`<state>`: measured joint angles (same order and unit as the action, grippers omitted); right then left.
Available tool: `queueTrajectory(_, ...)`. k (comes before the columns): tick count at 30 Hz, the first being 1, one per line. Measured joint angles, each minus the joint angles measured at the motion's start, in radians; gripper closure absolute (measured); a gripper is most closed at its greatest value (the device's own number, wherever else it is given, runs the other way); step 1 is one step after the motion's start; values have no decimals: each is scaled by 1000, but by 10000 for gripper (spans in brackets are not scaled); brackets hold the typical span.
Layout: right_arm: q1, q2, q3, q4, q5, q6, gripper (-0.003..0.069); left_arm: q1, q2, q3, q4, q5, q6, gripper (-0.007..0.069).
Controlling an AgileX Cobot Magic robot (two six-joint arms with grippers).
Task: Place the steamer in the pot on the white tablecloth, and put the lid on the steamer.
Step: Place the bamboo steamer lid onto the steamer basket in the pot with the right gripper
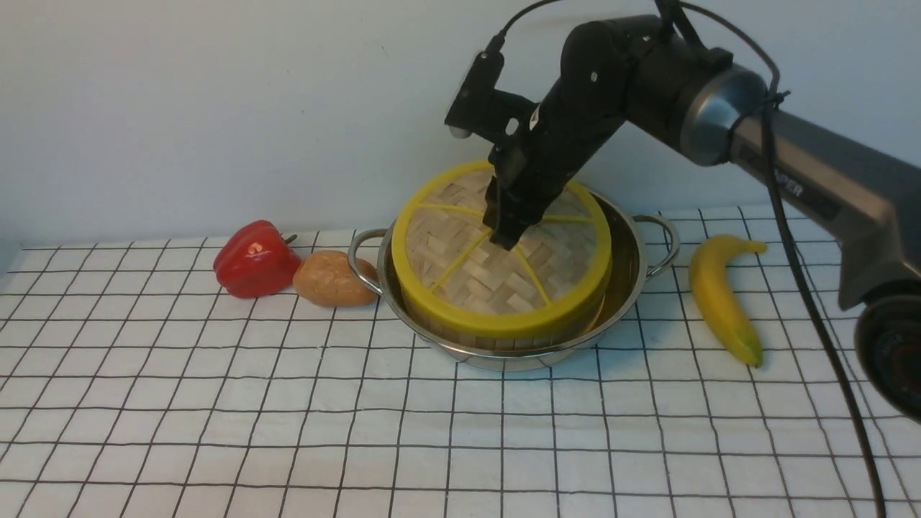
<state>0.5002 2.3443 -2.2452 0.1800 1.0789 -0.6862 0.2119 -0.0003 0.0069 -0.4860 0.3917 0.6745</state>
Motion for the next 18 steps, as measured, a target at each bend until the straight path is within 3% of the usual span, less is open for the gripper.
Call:
queueTrajectory(11,-5,1,0,-17,-17,0,513,0,0,0,0,0,0,382)
queueTrajectory(18,-45,1,0,49,-6,1,513,0,0,0,0,0,0,382)
